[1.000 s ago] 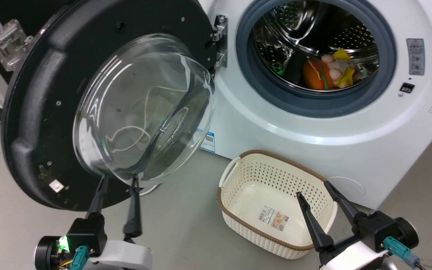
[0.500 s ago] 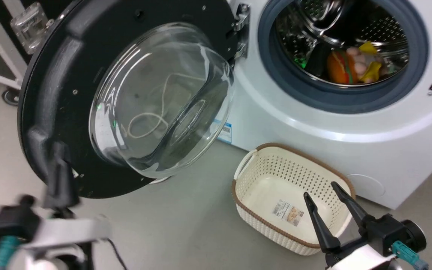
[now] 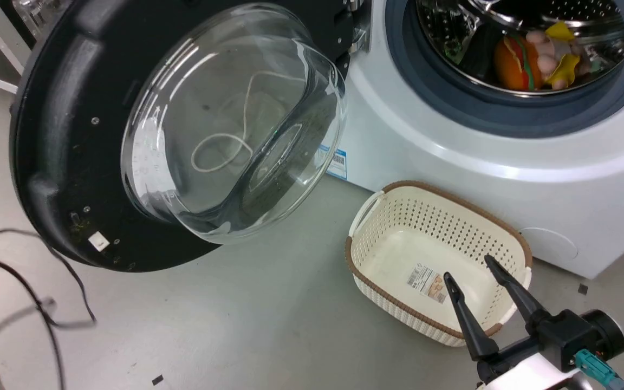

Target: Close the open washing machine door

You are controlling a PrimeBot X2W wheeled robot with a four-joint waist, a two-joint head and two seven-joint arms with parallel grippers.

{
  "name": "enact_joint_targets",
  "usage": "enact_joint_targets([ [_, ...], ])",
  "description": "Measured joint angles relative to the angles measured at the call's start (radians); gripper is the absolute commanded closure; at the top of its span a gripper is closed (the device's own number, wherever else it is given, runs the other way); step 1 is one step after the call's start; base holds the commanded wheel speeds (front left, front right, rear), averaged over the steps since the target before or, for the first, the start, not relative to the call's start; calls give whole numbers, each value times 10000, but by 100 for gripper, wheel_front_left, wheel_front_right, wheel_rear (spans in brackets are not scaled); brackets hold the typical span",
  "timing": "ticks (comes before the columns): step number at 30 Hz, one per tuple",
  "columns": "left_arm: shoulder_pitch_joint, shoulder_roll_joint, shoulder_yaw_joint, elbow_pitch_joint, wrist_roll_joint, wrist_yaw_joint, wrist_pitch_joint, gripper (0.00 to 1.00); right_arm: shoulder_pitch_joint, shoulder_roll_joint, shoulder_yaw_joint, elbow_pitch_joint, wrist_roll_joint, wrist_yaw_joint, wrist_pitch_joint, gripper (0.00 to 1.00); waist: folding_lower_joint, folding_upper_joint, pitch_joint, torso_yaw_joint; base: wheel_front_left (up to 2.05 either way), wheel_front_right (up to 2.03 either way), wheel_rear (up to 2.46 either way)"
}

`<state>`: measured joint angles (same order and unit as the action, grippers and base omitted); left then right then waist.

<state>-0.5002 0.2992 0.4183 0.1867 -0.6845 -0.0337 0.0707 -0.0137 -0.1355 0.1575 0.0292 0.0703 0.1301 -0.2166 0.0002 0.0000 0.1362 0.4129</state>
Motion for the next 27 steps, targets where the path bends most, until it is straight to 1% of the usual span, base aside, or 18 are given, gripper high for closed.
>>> enact_joint_targets([
  [4,-1113,359,508,1528,-1438,600,1626,100,-10,-174,140,2,13,-2,-82,0,0,0,170,24,0,0,0],
  [7,-1636,546,884,2460,-2489,938,2890,100,-12,-286,230,13,23,0,-146,0,-1,0,264,38,0,0,0],
  [9,-1888,579,1099,2920,-3206,1058,3731,100,-12,-309,242,15,73,0,-157,0,-1,0,314,52,0,0,0],
  [13,-2077,625,1289,3430,-4167,1068,4974,100,-19,-353,272,21,105,0,-249,0,-2,0,401,118,0,0,0],
  [16,-2152,543,1321,3616,-4855,1005,5940,100,-67,-372,313,21,107,0,-334,0,-1,0,435,208,0,0,0],
  [19,-2160,378,1292,3651,-5415,811,6759,100,-81,-382,372,27,109,0,-364,0,-1,0,437,296,0,0,0],
  [21,-2117,236,1156,3555,-5578,662,7246,100,-84,-382,376,33,109,0,-364,0,-2,0,402,286,0,0,0],
  [23,-2002,169,1091,3363,-5753,587,7655,100,-85,-399,324,36,121,0,-368,0,-2,0,375,282,0,0,0],
  [27,-1631,-157,913,2915,-6050,481,8335,100,-85,-420,194,54,117,0,-408,0,-2,0,349,278,0,0,0],
])
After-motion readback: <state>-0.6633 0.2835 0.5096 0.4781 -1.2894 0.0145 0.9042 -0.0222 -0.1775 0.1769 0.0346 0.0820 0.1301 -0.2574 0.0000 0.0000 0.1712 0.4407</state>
